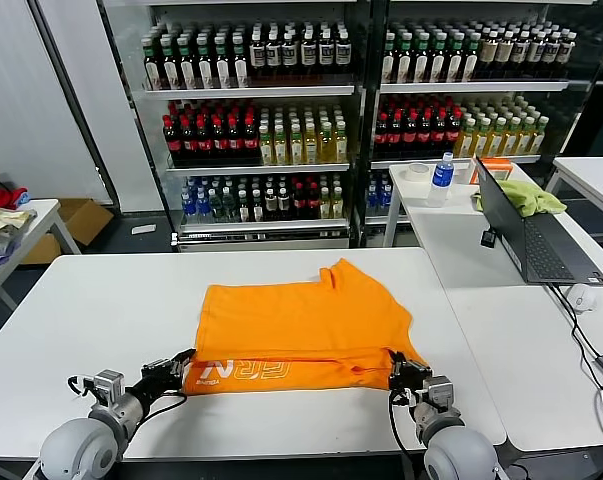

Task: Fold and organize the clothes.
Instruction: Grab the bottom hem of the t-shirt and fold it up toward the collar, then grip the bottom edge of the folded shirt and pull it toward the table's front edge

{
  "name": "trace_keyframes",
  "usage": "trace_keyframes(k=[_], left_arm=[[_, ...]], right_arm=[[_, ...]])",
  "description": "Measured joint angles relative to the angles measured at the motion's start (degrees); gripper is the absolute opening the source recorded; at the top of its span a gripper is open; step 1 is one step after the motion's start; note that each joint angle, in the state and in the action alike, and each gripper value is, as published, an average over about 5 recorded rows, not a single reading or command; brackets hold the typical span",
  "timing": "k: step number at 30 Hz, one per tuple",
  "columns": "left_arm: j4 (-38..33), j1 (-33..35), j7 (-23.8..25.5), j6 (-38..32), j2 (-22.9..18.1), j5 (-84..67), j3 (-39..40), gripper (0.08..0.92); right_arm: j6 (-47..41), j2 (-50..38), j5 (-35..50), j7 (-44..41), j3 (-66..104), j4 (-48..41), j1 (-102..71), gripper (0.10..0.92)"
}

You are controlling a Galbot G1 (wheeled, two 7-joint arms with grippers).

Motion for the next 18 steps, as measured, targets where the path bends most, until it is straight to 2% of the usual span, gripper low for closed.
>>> trace_keyframes(k=[10,18], left_arm=[[-1.1,1.7,0.3,0.2,1.0,1.4,-1.5,0.471],[-5.2,5.3,-2.0,2.3,1.3,-0.3,-2.2,0.696]], right_arm=[[-1.6,-1.3,0.0,-1.7,2.8,3.6,-2.6,0.57],[-1.5,-2.8,0.8,-3.4,8.1,7.2,-8.3,0.783]])
